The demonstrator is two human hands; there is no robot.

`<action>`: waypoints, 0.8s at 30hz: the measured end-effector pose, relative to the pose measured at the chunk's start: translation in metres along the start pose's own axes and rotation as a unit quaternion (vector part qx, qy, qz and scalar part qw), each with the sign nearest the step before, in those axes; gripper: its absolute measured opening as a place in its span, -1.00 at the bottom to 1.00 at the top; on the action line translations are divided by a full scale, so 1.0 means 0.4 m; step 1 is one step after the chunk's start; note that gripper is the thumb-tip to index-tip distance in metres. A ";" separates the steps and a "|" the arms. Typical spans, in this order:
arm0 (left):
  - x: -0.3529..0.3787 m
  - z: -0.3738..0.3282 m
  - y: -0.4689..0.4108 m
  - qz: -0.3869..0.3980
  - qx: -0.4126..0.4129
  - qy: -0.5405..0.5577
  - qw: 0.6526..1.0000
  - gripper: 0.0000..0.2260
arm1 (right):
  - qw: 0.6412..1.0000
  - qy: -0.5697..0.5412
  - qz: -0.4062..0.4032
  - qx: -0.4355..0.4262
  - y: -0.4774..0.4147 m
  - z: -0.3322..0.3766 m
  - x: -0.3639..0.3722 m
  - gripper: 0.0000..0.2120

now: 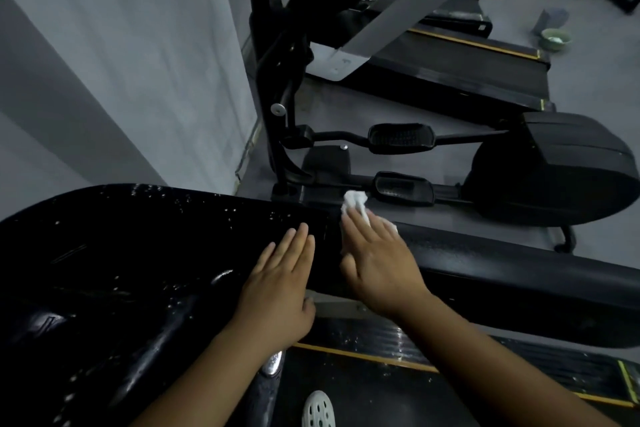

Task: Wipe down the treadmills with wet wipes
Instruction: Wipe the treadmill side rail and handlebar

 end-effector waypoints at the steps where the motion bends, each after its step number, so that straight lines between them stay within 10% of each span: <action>1: 0.000 -0.002 0.000 0.006 -0.003 -0.004 1.000 -0.21 | 1.000 -0.017 -0.006 0.026 -0.032 0.003 0.000 -0.29; 7: -0.015 0.051 0.000 0.028 -0.017 -0.022 0.999 -0.22 | 0.995 0.004 0.037 -0.094 0.005 0.095 0.035 -0.30; 12: -0.049 0.107 -0.035 0.027 -0.013 -0.012 0.999 -0.24 | 1.000 -0.014 -0.013 0.001 -0.135 0.098 0.029 -0.26; 17: -0.048 0.198 -0.045 0.035 -0.032 -0.032 0.998 -0.19 | 0.988 0.000 0.042 -0.149 -0.094 0.218 0.069 -0.25; 24: -0.047 0.191 -0.044 0.041 -0.038 -0.011 0.998 -0.18 | 0.999 -0.021 -0.007 -0.041 -0.231 0.171 0.053 -0.32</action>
Point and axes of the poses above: each hand's wrist, its own y-axis away from the middle knuckle, its own x-axis out of the palm, z = x × y, the point moved 8 cm from there along -y, towards the middle knuckle, and after that the axes turned 15 degrees about -x, right-handed, at the moved point
